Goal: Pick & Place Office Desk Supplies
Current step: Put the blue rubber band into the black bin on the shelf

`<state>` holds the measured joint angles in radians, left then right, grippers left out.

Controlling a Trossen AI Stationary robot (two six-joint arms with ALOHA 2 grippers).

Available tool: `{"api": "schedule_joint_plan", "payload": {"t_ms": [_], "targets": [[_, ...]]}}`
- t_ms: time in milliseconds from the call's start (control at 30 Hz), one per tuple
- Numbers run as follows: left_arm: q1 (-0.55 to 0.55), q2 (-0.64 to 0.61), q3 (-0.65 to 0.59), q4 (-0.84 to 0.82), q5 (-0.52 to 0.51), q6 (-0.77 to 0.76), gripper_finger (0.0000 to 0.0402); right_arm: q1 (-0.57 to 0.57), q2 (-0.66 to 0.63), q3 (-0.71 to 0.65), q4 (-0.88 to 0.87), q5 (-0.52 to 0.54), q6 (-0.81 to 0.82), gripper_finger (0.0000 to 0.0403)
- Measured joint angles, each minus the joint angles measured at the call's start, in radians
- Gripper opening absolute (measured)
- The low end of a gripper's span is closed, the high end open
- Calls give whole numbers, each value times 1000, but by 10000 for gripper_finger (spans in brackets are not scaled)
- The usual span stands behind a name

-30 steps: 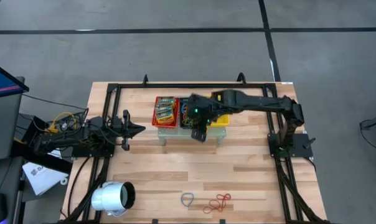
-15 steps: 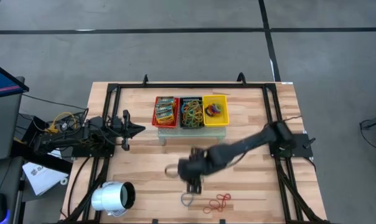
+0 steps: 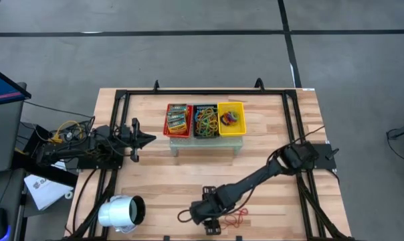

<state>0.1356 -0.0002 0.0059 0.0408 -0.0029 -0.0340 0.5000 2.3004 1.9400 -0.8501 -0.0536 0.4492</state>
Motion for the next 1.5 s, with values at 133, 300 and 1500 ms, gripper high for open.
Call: {"api": "schedule_joint_plan", "payload": {"t_ms": [133, 300, 1500], "targets": [[0, 0, 0, 2, 0, 0, 8, 4, 12, 0, -3, 26, -55, 297], [0, 0, 0, 4, 0, 0, 8, 9, 12, -13, 0, 149, -114, 297], [0, 0, 0, 4, 0, 0, 8, 33, 8, -176, 169, 159, -187, 297]]}}
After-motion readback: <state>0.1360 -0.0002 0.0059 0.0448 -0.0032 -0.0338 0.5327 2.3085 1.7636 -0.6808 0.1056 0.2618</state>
